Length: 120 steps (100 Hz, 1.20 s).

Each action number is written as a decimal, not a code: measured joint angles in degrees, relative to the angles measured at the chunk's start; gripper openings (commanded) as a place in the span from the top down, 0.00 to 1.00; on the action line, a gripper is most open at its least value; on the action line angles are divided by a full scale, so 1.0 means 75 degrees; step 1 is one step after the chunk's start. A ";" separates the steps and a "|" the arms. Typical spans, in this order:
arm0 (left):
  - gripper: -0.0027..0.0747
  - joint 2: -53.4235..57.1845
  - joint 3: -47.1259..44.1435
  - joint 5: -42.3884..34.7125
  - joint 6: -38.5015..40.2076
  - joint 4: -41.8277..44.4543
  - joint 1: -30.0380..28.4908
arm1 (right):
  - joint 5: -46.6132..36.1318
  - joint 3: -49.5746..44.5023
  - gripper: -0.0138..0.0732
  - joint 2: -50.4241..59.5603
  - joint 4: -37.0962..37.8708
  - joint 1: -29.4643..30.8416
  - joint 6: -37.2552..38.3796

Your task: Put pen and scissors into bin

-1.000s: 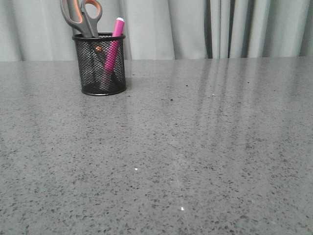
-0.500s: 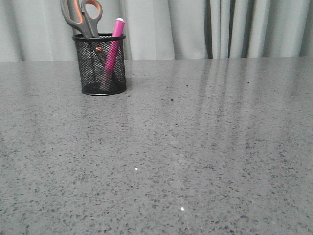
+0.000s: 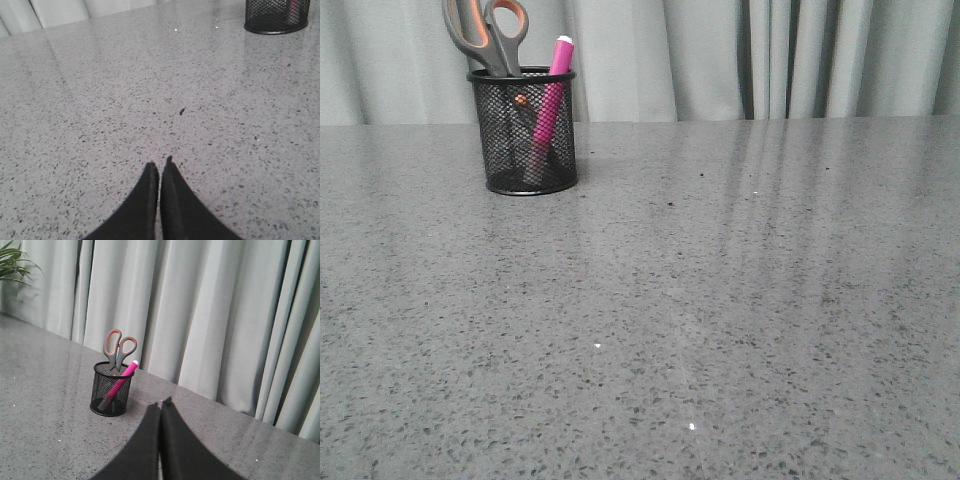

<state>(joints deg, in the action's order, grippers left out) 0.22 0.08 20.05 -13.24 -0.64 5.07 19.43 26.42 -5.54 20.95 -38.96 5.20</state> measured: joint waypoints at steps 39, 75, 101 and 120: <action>0.99 0.0000 0.0000 0.0000 0.0006 0.0000 -0.0019 | 0.0000 -0.0005 0.92 0.0000 0.0000 0.0000 0.0000; 0.99 0.0000 0.0000 0.0000 0.0017 -0.0010 -0.0019 | -0.1184 -0.2194 0.92 -0.0015 -0.1608 0.1598 -0.0549; 0.99 0.0000 0.0000 0.0000 0.0023 -0.0010 -0.0019 | -0.2295 -0.3611 0.92 -0.0044 -0.2331 0.3916 -0.1012; 0.99 0.0000 0.0000 0.0000 0.0023 -0.0010 -0.0019 | -0.1118 -0.3611 0.92 0.0349 -0.2501 0.4188 -0.1053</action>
<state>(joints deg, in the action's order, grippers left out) 0.22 0.08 20.05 -13.07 -0.71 4.93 11.04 -0.66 -2.92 2.19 -7.55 -2.69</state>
